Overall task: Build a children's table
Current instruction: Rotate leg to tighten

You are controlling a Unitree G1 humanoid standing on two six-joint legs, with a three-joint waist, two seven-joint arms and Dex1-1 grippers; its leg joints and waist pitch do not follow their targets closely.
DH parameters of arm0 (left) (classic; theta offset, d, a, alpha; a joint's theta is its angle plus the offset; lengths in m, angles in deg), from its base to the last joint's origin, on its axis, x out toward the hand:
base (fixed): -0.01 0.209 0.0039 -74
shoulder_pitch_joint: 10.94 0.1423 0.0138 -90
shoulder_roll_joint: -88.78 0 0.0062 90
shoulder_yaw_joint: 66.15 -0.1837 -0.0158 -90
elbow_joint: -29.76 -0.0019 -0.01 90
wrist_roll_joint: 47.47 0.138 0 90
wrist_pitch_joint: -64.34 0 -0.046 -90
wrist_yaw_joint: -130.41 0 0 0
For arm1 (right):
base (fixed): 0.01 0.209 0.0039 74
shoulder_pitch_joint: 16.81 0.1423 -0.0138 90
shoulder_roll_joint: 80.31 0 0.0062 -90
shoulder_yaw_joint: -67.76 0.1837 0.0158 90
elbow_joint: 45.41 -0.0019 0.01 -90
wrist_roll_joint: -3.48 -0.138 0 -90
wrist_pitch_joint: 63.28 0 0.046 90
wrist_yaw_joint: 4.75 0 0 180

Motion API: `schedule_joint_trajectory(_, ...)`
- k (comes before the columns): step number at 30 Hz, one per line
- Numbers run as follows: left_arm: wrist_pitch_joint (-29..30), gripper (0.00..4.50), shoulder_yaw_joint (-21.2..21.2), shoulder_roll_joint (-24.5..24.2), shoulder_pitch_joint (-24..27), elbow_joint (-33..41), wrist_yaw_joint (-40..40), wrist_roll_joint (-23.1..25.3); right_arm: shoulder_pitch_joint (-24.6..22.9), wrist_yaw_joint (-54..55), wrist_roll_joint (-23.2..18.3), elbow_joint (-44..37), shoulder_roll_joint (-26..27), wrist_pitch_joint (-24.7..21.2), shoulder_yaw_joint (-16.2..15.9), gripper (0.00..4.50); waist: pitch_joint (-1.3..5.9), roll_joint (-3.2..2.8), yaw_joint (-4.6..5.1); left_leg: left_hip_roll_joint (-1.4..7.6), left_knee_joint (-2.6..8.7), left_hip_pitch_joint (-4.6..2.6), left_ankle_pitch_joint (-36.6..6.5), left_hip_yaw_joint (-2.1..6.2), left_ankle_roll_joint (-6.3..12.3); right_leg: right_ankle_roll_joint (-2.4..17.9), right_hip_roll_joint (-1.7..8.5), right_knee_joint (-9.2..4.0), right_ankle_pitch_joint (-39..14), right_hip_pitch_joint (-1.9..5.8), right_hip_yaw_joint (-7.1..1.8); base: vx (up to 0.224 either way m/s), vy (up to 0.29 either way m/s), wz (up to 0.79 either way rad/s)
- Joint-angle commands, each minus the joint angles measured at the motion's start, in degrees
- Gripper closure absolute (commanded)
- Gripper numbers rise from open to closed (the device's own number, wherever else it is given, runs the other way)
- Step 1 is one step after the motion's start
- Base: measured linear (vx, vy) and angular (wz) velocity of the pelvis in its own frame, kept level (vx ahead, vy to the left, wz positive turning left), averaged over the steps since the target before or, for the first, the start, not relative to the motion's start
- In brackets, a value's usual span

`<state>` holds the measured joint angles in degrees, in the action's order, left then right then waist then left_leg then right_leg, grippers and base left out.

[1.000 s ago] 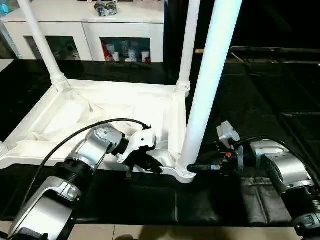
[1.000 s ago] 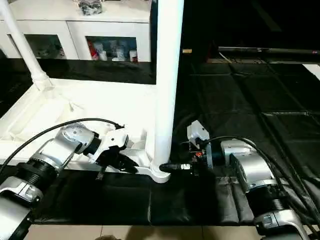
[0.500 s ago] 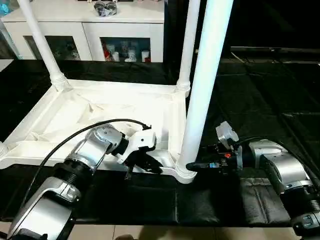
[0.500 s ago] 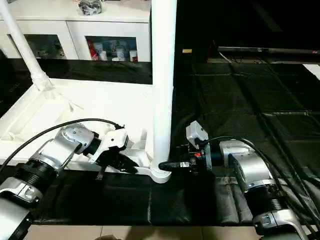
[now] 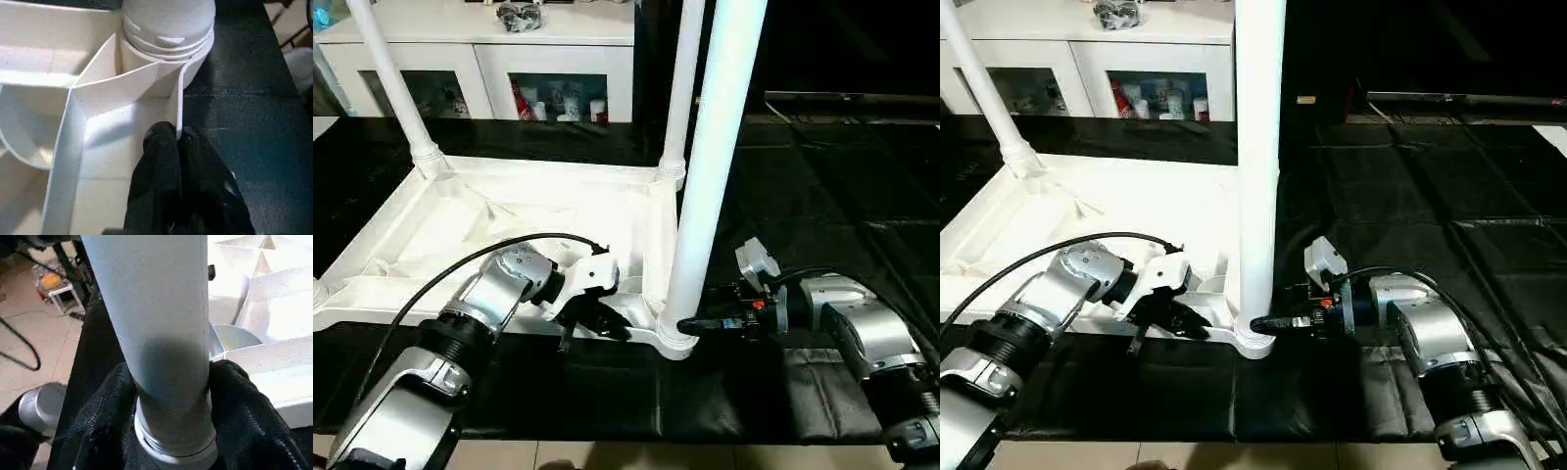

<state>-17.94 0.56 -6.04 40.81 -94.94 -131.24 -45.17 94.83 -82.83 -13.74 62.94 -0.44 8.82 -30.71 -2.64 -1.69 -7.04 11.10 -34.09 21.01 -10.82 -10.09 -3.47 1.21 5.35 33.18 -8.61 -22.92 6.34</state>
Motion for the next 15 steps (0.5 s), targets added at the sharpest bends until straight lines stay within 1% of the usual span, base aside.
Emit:
schedule_joint_trajectory(1, 2.60, 4.50, 1.46, 2.57, -0.44, 0.15, 5.38, -0.31, -1.60, 2.15, -1.17, -1.65, 1.94, -2.73, -1.48, 2.54, 3.76, 0.84, 0.29, 2.53, 4.00, -1.00, -11.06, 0.33, 3.37, 10.42, 3.77, -4.00, -19.98, 2.75, -2.97, 0.000, 0.000, 0.00)
schedule_joint_trajectory(2, 4.16, 4.50, 2.35, 3.63, -0.66, 0.11, 7.38, -0.71, -2.22, 4.75, -0.72, -1.48, 3.12, -2.79, -1.08, 2.54, 3.56, 0.82, 0.32, 2.50, 4.08, -1.11, -12.05, 0.36, 2.91, 9.94, 3.78, -4.25, -21.98, 2.61, -2.98, 0.000, 0.000, 0.00)
schedule_joint_trajectory(3, 5.46, 4.50, 3.09, 4.54, -0.80, 0.19, 9.02, -1.09, -2.70, 7.20, -0.35, -1.18, 4.36, -2.72, -0.64, 2.54, 3.51, 0.56, 0.40, 2.46, 4.13, -1.34, -13.10, 0.41, 2.20, 9.62, 3.93, -4.46, -23.63, 2.46, -3.02, 0.000, 0.000, 0.00)
schedule_joint_trajectory(4, 6.65, 4.50, 3.68, 5.35, -0.90, 0.37, 10.42, -1.39, -2.92, 10.06, 0.14, -0.59, 5.78, -2.65, -0.09, 2.54, 3.34, 0.77, 0.83, 2.29, 4.33, -1.12, -14.21, 0.59, 1.70, 8.71, 3.94, -4.78, -26.01, 2.67, -2.82, 0.000, 0.000, 0.00)
schedule_joint_trajectory(5, 7.30, 4.50, 3.95, 5.78, -0.95, 0.50, 11.18, -1.49, -2.91, 12.04, 0.51, -0.09, 6.72, -2.64, 0.28, 2.54, 3.39, 0.86, 1.05, 2.21, 4.35, -1.00, -14.45, 0.67, 1.39, 8.15, 3.95, -4.79, -26.84, 2.80, -2.75, 0.000, 0.000, 0.00)
schedule_joint_trajectory(6, 8.99, 4.50, 4.66, 6.90, -1.20, 0.76, 13.20, -1.71, -2.66, 17.62, 1.66, 1.56, 9.39, -2.50, 1.32, 2.54, 3.29, 0.84, 1.40, 2.06, 4.44, -0.94, -15.09, 0.82, 1.14, 7.05, 3.95, -5.10, -28.88, 2.79, -2.59, 0.000, 0.000, 0.00)
schedule_joint_trajectory(7, 8.99, 4.50, 4.66, 6.90, -1.20, 0.76, 13.20, -1.71, -2.66, 17.62, 1.66, 1.56, 9.39, -2.50, 1.32, 2.54, 3.21, 0.87, 1.72, 2.01, 4.46, -0.91, -15.44, 0.84, 0.88, 6.63, 3.96, -5.21, -29.78, 2.70, -2.57, 0.000, 0.000, 0.00)
schedule_joint_trajectory(8, 9.67, 4.50, 4.98, 7.35, -1.34, 0.82, 14.03, -1.80, -2.53, 19.83, 2.16, 2.28, 10.45, -2.34, 1.74, 2.54, 3.07, 0.92, 2.33, 1.77, 4.41, -0.91, -16.61, 0.98, 0.67, 5.56, 3.97, -5.64, -32.23, 2.71, -2.27, 0.000, 0.000, 0.00)
schedule_joint_trajectory(9, 10.23, 4.50, 5.22, 7.74, -1.54, 0.85, 14.92, -1.78, -2.42, 21.67, 2.49, 2.67, 11.37, -2.43, 2.03, 2.54, 3.05, 1.03, 2.64, 1.67, 4.41, -0.78, -16.96, 1.08, 0.73, 4.96, 3.98, -5.79, -33.27, 2.85, -2.11, 0.000, 0.000, 0.00)
schedule_joint_trajectory(10, 11.33, 4.50, 5.73, 8.66, -1.93, 0.80, 16.50, -1.91, -1.43, 26.20, 3.24, 4.56, 13.52, -2.17, 2.92, 2.54, 2.90, 0.85, 3.18, 1.52, 4.51, -0.37, -17.70, 1.35, 0.65, 3.70, 3.92, -5.98, -35.00, 3.10, -1.79, 0.000, 0.000, 0.00)
schedule_joint_trajectory(11, 12.13, 4.50, 6.06, 9.27, -2.17, 0.84, 17.57, -1.97, -0.77, 29.28, 3.68, 5.70, 14.93, -2.12, 3.50, 2.54, 2.87, 0.82, 3.55, 1.51, 4.51, -0.39, -18.40, 1.39, 0.42, 3.19, 3.86, -6.15, -35.95, 2.96, -1.66, 0.000, 0.000, 0.00)
schedule_joint_trajectory(12, 13.86, 4.50, 7.29, 11.23, -3.30, -0.07, 21.53, -1.95, 1.65, 36.32, 4.09, 8.85, 18.79, -1.69, 5.12, 2.54, 2.81, 0.74, 4.79, 1.05, 4.00, -0.76, -20.50, 1.58, -0.04, 2.02, 3.96, -6.98, -38.93, 2.64, -0.92, 0.000, 0.000, 0.00)
schedule_joint_trajectory(13, 14.40, 4.50, 7.71, 11.85, -3.67, -0.37, 22.82, -1.95, 2.46, 38.25, 4.09, 9.77, 19.90, -1.66, 5.66, 2.54, 2.88, 0.56, 5.74, 0.95, 4.01, -0.45, -21.08, 1.90, -0.26, 1.76, 3.90, -7.03, -38.80, 2.91, -0.42, 0.000, 0.000, 0.00)
schedule_joint_trajectory(14, 14.75, 4.50, 7.98, 12.24, -3.91, -0.56, 23.65, -1.94, 2.98, 39.46, 4.10, 10.34, 20.60, -1.65, 6.00, 2.54, 2.88, 0.42, 6.11, 1.06, 4.07, -0.27, -21.54, 2.11, -0.35, 1.47, 3.89, -7.09, -38.71, 3.10, -0.16, 0.000, 0.000, 0.00)
schedule_joint_trajectory(15, 15.47, 4.50, 8.79, 13.25, -4.50, -1.11, 26.03, -1.93, 4.29, 42.26, 4.16, 11.80, 22.15, -1.36, 6.78, 2.54, 3.00, 0.08, 6.66, 1.22, 4.14, -0.41, -22.64, 2.40, -0.31, 1.33, 3.94, -7.37, -37.60, 3.21, 0.15, 0.000, 0.000, 0.00)
